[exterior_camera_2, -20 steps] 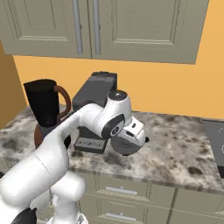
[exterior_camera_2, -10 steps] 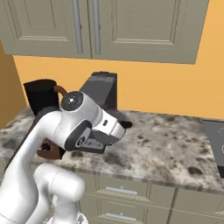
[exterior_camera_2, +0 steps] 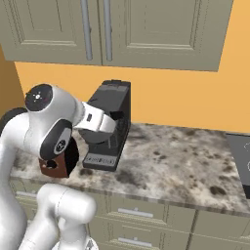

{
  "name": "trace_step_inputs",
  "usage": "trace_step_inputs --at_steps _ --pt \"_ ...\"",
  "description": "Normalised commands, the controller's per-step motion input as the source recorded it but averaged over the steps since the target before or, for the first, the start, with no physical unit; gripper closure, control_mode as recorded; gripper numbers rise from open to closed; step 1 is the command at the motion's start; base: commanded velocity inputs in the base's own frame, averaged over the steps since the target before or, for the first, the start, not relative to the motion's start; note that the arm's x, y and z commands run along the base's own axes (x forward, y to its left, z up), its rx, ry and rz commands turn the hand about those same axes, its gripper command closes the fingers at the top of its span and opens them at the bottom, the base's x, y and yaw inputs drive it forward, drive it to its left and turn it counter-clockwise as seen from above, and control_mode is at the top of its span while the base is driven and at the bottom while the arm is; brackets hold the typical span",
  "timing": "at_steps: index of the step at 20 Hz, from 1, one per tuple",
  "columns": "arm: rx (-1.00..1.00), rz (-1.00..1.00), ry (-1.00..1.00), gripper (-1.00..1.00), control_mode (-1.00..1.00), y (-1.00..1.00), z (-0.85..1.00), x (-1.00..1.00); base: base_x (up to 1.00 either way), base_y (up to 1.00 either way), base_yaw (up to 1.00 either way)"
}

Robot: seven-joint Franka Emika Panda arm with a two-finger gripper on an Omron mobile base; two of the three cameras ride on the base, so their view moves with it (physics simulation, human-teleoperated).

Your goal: Close the lid blender by securely placing the lid on top.

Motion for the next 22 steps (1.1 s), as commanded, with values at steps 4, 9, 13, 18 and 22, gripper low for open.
trace_step_inputs --at_steps 4,9,13,18,22 --pt "-0.07 0.31 0.03 1.0 -1.0 0.59 0.9 0.0 0.0 0.0 0.0" --pt "-0.16 0.39 0.04 1.0 -1.0 0.76 0.53 0.0 0.0 0.0 0.0" --pt "-0.28 0.39 0.06 1.0 -1.0 0.93 0.18 0.0 0.0 0.0 0.0" --pt "-0.27 0.4 0.05 1.0 -1.0 0.82 0.0 0.0 0.0 0.0 0.0" --pt "-0.07 0.28 0.02 1.0 -1.0 0.26 -0.19 0.31 0.0 0.0 0.0"
